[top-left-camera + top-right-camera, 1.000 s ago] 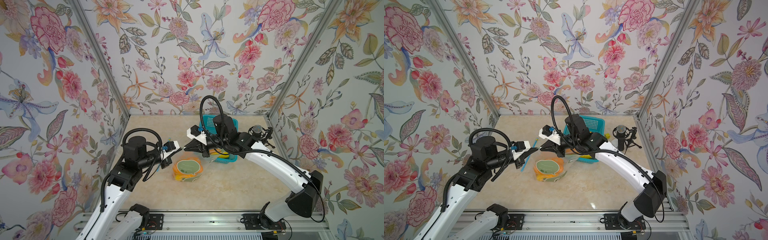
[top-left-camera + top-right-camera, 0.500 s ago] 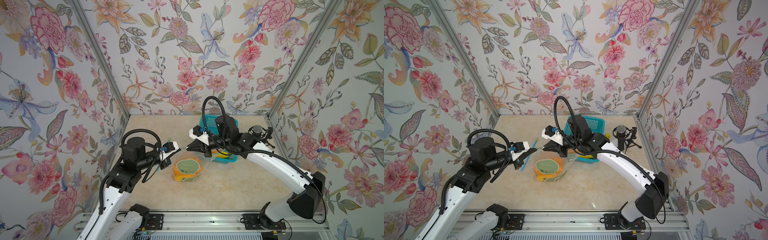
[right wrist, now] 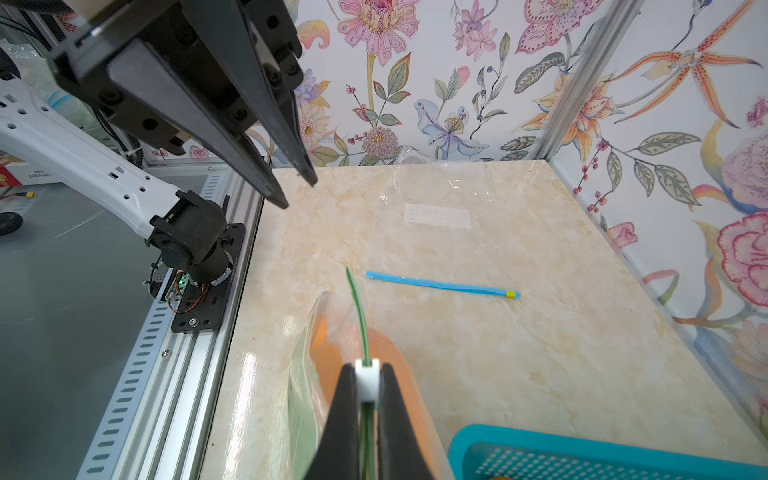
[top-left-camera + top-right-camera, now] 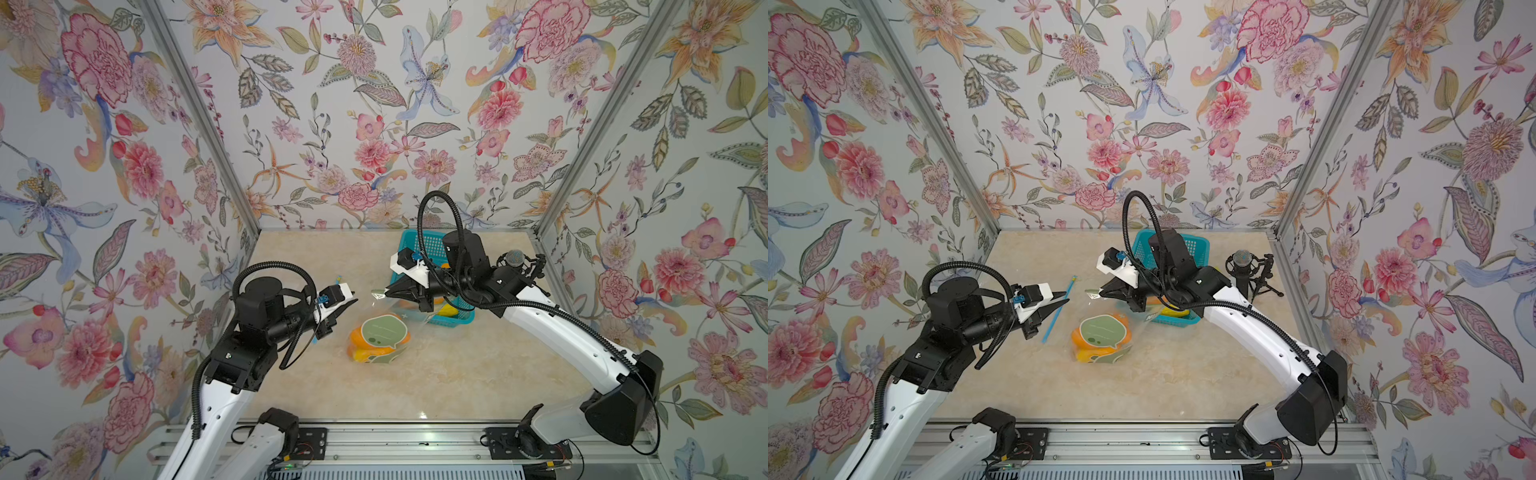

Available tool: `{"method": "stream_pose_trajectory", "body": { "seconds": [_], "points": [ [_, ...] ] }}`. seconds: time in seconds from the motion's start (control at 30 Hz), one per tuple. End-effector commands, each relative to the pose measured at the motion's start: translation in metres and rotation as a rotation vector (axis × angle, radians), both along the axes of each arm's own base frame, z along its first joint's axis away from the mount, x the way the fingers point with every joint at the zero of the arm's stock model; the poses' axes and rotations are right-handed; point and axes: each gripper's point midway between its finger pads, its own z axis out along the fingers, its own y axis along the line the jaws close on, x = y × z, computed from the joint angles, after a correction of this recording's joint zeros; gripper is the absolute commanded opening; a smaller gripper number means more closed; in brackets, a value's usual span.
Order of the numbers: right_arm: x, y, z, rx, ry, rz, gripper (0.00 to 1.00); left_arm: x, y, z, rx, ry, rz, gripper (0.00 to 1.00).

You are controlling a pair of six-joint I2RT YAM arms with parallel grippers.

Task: Place the mango in a zip-top bag and seal the zipper
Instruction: Zip the zipper on the zipper food storage bag.

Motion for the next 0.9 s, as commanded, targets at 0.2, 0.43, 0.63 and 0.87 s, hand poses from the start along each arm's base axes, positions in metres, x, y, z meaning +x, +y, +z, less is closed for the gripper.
{"method": "stream_pose_trajectory", "body": {
  "seconds": [0.2, 0.43, 0.63, 0.87],
  "points": [
    [-0.017, 0.006, 0.017, 0.024, -0.041, 0.054, 0.0, 0.0, -0.015, -0.001, -0.031, 0.042, -0.084, 0.46],
    [-0.02, 0.01, 0.015, 0.022, -0.044, 0.071, 0.0, 0.0, -0.028, 0.003, -0.057, 0.07, -0.155, 0.42],
    [-0.026, 0.014, 0.018, 0.032, -0.053, 0.094, 0.0, 0.003, -0.031, 0.0, -0.05, 0.082, -0.162, 0.39],
    [-0.03, 0.016, 0.022, 0.037, -0.072, 0.1, 0.0, 0.002, -0.036, 0.0, -0.055, 0.099, -0.187, 0.16]
  ]
}}
